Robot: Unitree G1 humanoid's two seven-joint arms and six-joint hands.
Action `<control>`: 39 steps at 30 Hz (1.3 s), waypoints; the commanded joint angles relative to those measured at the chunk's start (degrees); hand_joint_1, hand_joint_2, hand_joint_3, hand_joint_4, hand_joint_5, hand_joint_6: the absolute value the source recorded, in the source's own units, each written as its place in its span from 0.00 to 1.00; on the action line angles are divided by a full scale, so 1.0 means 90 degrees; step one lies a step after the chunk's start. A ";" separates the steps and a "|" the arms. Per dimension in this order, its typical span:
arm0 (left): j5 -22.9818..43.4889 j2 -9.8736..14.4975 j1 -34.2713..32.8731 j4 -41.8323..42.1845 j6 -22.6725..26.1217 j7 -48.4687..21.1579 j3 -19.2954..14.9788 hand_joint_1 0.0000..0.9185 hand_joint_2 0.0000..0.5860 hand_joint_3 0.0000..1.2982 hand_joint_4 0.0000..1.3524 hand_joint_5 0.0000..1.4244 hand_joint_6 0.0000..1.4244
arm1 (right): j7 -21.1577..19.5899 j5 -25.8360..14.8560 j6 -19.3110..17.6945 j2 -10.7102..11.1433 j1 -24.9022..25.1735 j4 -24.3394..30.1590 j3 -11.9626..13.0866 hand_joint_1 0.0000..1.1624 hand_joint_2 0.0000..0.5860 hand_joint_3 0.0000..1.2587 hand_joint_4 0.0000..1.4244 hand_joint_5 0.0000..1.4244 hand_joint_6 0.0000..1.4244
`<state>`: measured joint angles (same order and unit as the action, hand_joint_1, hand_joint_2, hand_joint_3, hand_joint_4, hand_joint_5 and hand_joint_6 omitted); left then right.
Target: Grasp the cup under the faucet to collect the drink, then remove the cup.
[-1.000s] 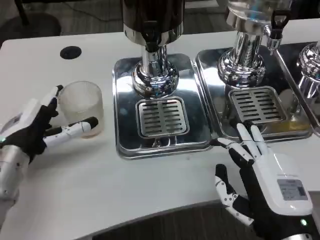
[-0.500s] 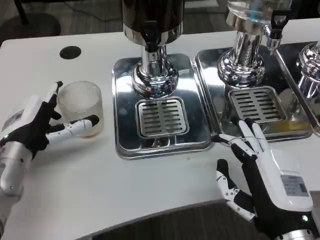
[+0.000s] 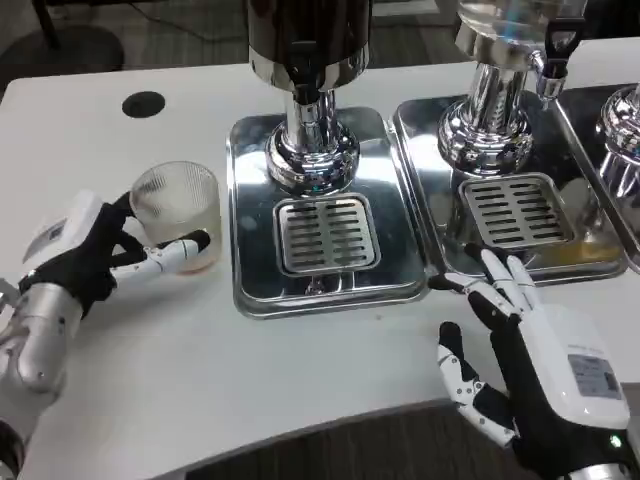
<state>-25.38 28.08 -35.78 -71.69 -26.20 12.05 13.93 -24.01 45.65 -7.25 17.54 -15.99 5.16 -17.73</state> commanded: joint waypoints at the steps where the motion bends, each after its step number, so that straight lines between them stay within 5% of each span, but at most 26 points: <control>1: -0.0008 -0.0094 -0.0031 -0.0119 -0.0159 -0.0016 0.0016 0.35 0.29 0.17 0.24 0.41 0.70 | 0.0078 -0.0196 -0.0084 -0.0029 -0.0050 0.0056 0.0119 0.41 0.95 0.26 0.05 0.03 0.16; 13: 0.0012 -0.0064 0.0063 -0.0186 -0.0451 0.0250 -0.0023 0.33 0.38 0.26 0.32 0.49 0.81 | 0.0195 -0.0315 -0.0205 -0.0056 -0.0096 0.0137 0.0121 0.41 0.94 0.26 0.07 0.04 0.16; 39: -0.0014 0.0098 0.0387 -0.0096 -0.0861 0.0898 -0.0055 0.31 0.40 0.32 0.38 0.55 0.85 | 0.0283 -0.0414 -0.0416 -0.0062 -0.0080 0.0112 0.0244 0.39 0.93 0.24 0.08 0.05 0.16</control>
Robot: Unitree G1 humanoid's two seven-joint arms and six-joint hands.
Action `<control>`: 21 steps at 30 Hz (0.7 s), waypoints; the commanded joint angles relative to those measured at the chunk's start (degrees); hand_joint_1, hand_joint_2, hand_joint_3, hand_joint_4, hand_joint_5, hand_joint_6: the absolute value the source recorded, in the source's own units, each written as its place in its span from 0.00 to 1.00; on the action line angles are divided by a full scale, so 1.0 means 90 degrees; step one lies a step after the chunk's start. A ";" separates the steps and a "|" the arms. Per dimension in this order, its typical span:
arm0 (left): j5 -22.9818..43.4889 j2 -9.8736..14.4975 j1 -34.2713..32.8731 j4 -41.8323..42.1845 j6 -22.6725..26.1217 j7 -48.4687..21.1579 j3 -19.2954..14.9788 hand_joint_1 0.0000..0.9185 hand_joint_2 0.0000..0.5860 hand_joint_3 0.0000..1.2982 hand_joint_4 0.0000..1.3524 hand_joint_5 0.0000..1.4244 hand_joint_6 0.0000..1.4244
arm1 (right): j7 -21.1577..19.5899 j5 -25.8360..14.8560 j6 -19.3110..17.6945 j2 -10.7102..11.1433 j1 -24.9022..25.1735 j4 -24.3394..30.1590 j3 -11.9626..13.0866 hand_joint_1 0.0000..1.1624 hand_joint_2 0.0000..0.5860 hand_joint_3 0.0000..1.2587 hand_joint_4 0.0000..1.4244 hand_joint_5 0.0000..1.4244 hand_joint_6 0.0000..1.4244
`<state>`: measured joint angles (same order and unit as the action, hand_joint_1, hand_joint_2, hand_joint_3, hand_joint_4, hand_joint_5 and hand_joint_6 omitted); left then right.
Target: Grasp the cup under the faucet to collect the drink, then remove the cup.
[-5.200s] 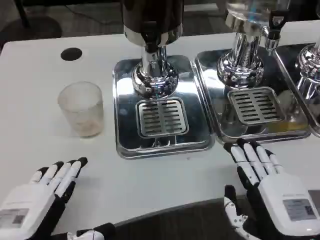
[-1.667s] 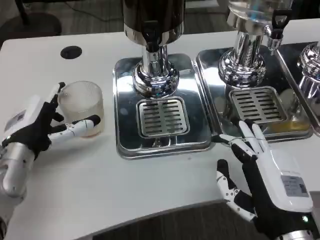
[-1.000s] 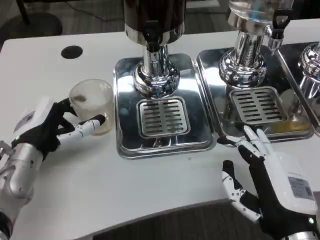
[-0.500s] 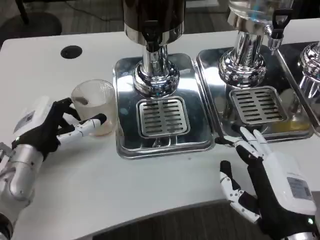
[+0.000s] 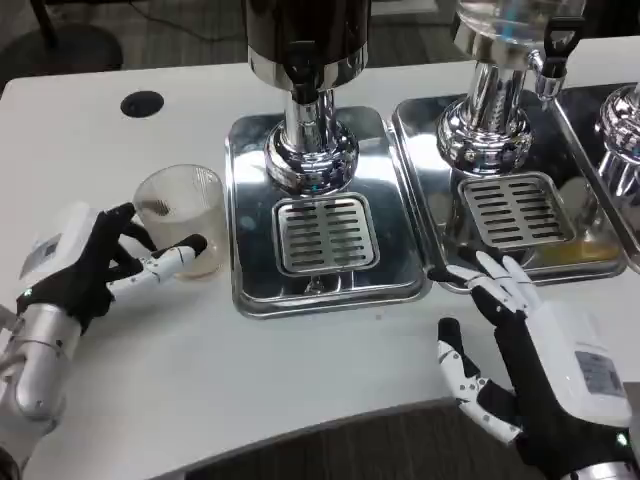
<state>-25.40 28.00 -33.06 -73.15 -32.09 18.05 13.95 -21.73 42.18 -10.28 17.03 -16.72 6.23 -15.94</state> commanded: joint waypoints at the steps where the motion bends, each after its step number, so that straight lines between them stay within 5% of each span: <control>1: -0.0006 0.0117 0.0101 0.0074 -0.0234 0.0248 -0.0065 0.31 0.40 0.32 0.38 0.56 0.85 | 0.0044 -0.0050 -0.0085 -0.0005 0.0001 -0.0012 0.0048 0.39 0.93 0.24 0.08 0.05 0.16; 21: 0.0082 0.0205 0.0305 0.0243 -0.0715 0.0397 -0.0301 0.31 0.41 0.33 0.40 0.57 0.87 | 0.0029 -0.0075 -0.0090 -0.0023 -0.0065 0.0040 0.0067 0.38 0.94 0.23 0.08 0.06 0.16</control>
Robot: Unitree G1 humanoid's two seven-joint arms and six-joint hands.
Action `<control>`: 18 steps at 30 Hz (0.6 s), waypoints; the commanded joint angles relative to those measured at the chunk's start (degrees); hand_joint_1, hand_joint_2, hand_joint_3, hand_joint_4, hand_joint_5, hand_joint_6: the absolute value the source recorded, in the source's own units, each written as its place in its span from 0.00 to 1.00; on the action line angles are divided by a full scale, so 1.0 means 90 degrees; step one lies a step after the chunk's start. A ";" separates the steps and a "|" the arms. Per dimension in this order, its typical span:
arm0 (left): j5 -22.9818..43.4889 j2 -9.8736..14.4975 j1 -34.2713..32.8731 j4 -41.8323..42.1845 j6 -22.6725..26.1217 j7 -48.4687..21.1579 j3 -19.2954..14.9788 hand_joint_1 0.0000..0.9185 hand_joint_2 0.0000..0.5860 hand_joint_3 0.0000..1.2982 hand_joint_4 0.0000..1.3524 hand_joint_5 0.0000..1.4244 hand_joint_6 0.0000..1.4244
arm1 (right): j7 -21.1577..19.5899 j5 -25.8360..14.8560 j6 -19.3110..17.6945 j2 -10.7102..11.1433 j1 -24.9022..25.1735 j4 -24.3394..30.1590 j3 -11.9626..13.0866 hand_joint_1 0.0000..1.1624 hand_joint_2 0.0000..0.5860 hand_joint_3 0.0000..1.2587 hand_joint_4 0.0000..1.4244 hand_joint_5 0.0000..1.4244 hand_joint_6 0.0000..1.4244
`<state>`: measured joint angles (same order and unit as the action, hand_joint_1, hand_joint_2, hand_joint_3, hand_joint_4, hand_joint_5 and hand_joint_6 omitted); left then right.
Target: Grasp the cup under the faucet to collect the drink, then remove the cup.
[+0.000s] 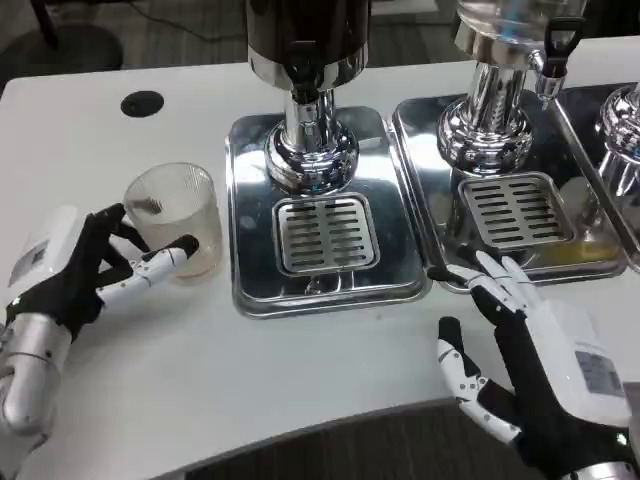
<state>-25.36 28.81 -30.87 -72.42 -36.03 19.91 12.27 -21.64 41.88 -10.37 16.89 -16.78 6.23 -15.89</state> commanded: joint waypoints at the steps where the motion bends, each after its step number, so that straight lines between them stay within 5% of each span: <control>1: 0.0090 0.0120 0.0071 0.0180 -0.0314 0.0190 -0.0139 0.31 0.41 0.33 0.40 0.57 0.87 | 0.0024 -0.0030 -0.0072 -0.0007 -0.0063 0.0054 0.0058 0.38 0.94 0.23 0.08 0.06 0.16; 18: 0.0085 -0.0078 -0.0103 0.0397 -0.0604 0.0136 -0.0194 0.31 0.41 0.34 0.41 0.58 0.87 | 0.0000 -0.0021 -0.0127 -0.0015 -0.0110 0.0150 0.0119 0.37 0.94 0.23 0.08 0.06 0.16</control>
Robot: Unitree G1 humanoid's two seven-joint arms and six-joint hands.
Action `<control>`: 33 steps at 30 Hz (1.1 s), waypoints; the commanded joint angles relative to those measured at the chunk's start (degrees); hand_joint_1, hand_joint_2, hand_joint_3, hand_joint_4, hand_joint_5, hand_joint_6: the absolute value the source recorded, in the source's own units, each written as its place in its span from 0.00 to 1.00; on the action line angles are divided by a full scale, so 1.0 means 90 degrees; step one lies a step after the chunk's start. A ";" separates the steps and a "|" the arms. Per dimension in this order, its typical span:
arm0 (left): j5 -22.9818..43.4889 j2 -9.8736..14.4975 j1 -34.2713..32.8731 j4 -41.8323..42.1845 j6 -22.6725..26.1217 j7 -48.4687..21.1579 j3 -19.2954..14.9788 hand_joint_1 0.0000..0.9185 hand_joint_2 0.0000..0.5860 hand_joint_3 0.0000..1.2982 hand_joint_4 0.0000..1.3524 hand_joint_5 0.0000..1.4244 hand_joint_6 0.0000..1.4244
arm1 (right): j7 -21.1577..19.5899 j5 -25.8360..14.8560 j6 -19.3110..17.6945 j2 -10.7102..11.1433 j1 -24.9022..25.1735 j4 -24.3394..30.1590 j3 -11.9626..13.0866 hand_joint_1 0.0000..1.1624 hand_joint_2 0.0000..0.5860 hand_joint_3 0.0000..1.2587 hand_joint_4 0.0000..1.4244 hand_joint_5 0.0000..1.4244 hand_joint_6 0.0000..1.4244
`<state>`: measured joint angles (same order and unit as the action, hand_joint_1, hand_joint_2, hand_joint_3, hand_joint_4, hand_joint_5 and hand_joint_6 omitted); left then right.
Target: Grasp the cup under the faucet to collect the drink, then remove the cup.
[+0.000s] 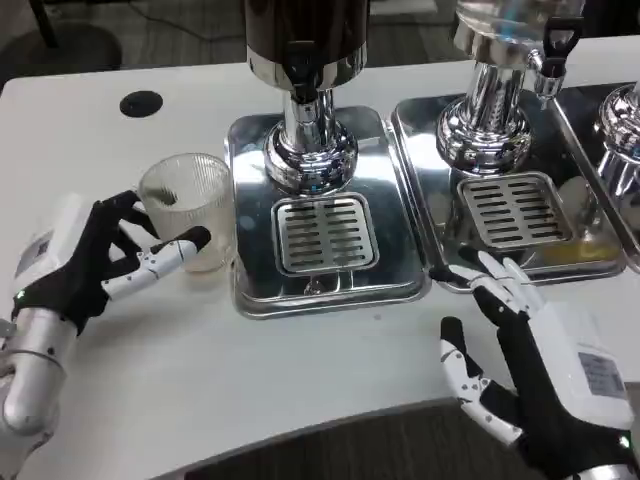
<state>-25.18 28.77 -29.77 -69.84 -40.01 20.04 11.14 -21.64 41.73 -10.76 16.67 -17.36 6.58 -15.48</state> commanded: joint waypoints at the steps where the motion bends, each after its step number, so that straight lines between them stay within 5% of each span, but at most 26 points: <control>1: 0.0050 -0.0088 -0.0249 0.0107 -0.0156 0.0123 -0.0056 0.31 0.41 0.34 0.41 0.58 0.87 | -0.0015 0.0012 -0.0087 0.0004 -0.0042 0.0127 0.0075 0.37 0.94 0.23 0.08 0.06 0.16; 33: -0.0169 -0.0967 -0.1151 -0.0335 0.0695 -0.0227 0.0521 0.31 0.41 0.34 0.41 0.58 0.87 | -0.0068 0.0169 -0.0042 -0.0289 -0.0231 0.0405 0.0127 0.37 0.94 0.23 0.09 0.07 0.16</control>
<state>-26.13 20.80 -38.01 -72.69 -33.65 18.18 15.49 -21.79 42.73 -10.82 14.19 -19.01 9.19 -14.31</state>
